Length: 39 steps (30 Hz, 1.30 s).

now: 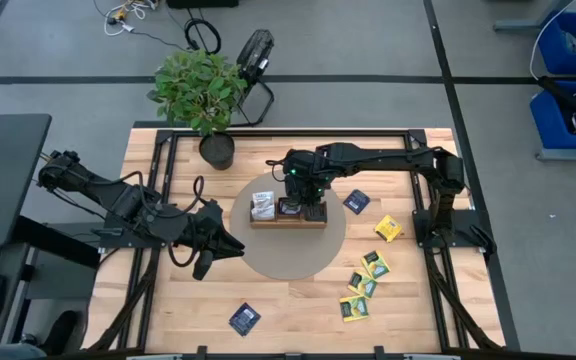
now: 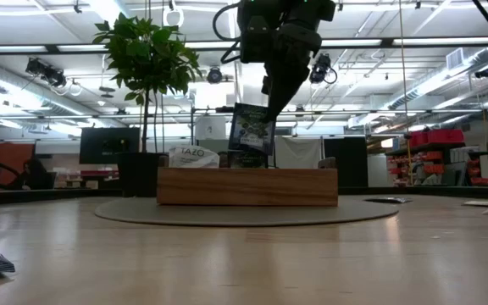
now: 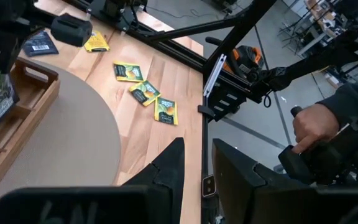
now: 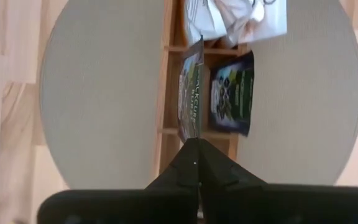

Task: Pick & Place Tea
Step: Put the blue tea bag into the middle section of the wooden organizer

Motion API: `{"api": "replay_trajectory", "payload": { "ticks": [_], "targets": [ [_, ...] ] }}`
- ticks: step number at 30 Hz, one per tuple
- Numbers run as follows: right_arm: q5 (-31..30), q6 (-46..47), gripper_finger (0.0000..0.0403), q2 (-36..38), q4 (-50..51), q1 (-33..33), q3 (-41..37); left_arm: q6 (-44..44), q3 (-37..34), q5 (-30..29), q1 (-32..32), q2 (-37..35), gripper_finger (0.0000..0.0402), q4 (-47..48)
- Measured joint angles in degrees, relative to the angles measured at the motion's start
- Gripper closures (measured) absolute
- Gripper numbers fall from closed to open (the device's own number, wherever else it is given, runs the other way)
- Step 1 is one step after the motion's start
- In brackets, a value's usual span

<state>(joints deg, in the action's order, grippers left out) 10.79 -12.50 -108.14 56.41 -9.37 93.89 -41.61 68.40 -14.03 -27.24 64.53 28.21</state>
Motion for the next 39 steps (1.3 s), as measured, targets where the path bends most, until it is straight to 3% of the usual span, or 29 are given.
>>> {"api": "replay_trajectory", "payload": {
  "ticks": [17,39],
  "targets": [
    [-4.8,-1.1,0.0403,-3.0,-3.3,-0.3,0.1,0.3,0.0,-0.2,0.0,0.0,0.0315,0.4],
    [-5.4,-0.5,0.0403,-5.3,-2.5,0.1,0.0,0.4,0.0,-0.3,0.0,0.0,0.0315,0.5]
  ]
}}
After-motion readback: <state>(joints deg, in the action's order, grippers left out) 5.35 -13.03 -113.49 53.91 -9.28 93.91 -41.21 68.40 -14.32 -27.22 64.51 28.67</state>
